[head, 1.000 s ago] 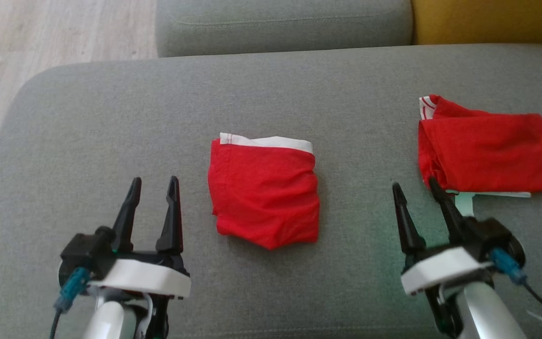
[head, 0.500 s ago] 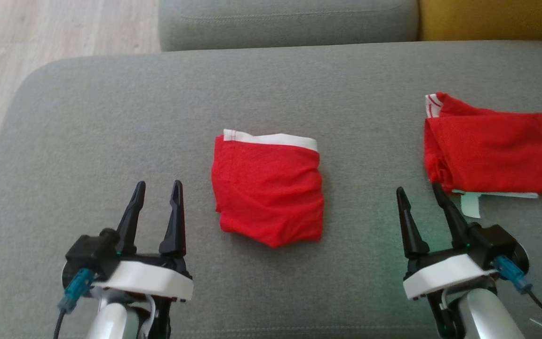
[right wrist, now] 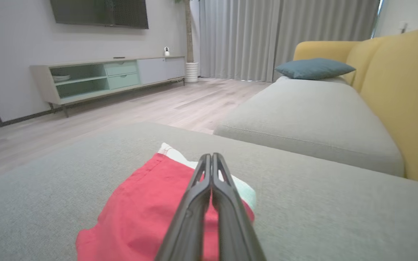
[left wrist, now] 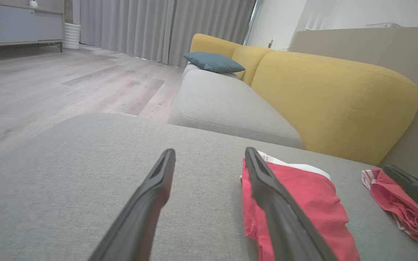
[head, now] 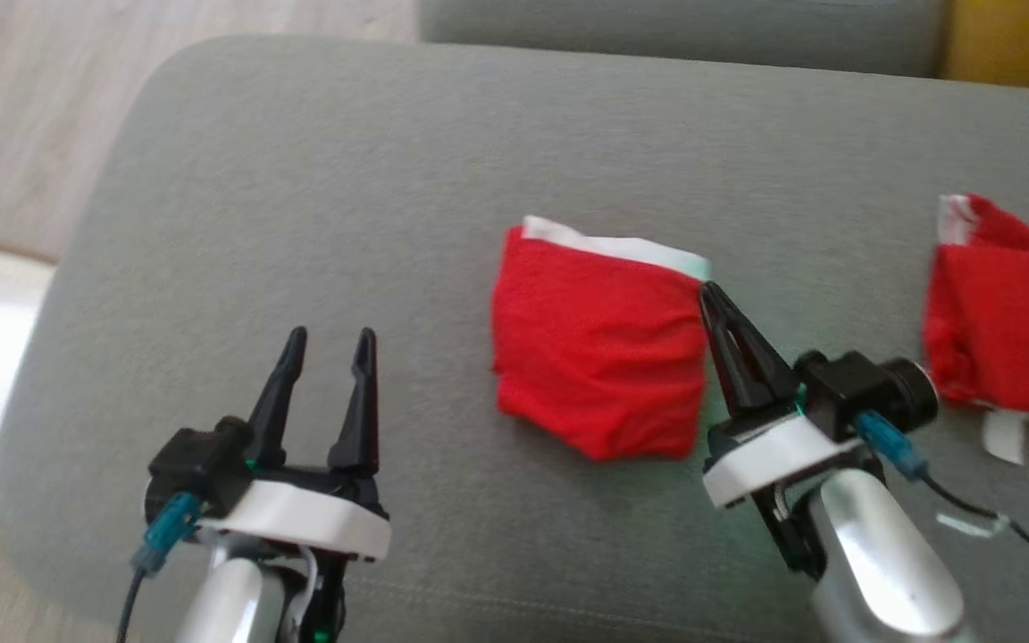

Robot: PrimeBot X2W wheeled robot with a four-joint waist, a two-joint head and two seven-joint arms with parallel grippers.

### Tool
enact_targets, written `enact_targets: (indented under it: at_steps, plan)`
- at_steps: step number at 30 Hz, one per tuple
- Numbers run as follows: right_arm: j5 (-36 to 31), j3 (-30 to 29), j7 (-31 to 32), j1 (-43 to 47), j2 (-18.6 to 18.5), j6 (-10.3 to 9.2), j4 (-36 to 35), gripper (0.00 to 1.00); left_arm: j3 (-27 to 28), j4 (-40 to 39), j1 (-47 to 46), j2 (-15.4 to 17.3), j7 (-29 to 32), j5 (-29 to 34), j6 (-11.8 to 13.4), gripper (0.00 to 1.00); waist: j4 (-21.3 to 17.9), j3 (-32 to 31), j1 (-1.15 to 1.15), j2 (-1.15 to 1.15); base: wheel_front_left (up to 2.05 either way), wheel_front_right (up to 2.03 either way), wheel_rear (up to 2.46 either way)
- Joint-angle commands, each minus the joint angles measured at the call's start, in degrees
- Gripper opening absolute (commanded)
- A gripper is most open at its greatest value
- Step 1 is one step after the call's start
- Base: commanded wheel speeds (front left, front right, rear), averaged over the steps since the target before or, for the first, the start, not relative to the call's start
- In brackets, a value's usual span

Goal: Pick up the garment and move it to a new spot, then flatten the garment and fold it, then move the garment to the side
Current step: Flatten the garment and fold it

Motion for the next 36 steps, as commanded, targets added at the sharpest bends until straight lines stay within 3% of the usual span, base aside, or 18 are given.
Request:
enact_targets:
  at_steps: [1,11,19,27,36]
  plan:
    - [-0.95,1.97,0.21,-3.48,0.14,0.19,0.47,0.0,0.82,-1.4,-2.76,0.16,-0.29,-0.59,-0.17,1.0,4.34,1.57,0.0,0.0,0.0,0.0,0.0]
    - [-4.5,1.79,0.43,-12.54,0.14,0.19,13.46,0.0,-1.13,-0.89,-3.31,0.16,-0.29,-2.34,0.59,1.0,13.84,3.78,0.0,0.0,0.0,0.0,0.0]
    - [-8.6,-1.97,2.45,-17.57,0.14,0.19,25.96,0.0,-2.08,-0.61,-3.34,0.16,-0.29,-3.16,1.06,1.0,17.46,4.83,0.0,0.0,0.0,0.0,0.0]
    - [-3.84,1.33,3.05,-19.89,0.14,0.19,33.01,0.0,-2.3,-0.66,-3.54,0.16,-0.29,-3.16,1.35,1.0,15.97,4.97,0.0,0.0,0.0,0.0,0.0]
    - [4.03,4.82,-0.69,-19.68,0.14,0.19,25.98,0.0,-0.34,-1.28,-3.69,0.16,-0.29,-1.89,1.04,1.0,9.19,2.78,0.0,0.0,0.0,0.0,0.0]
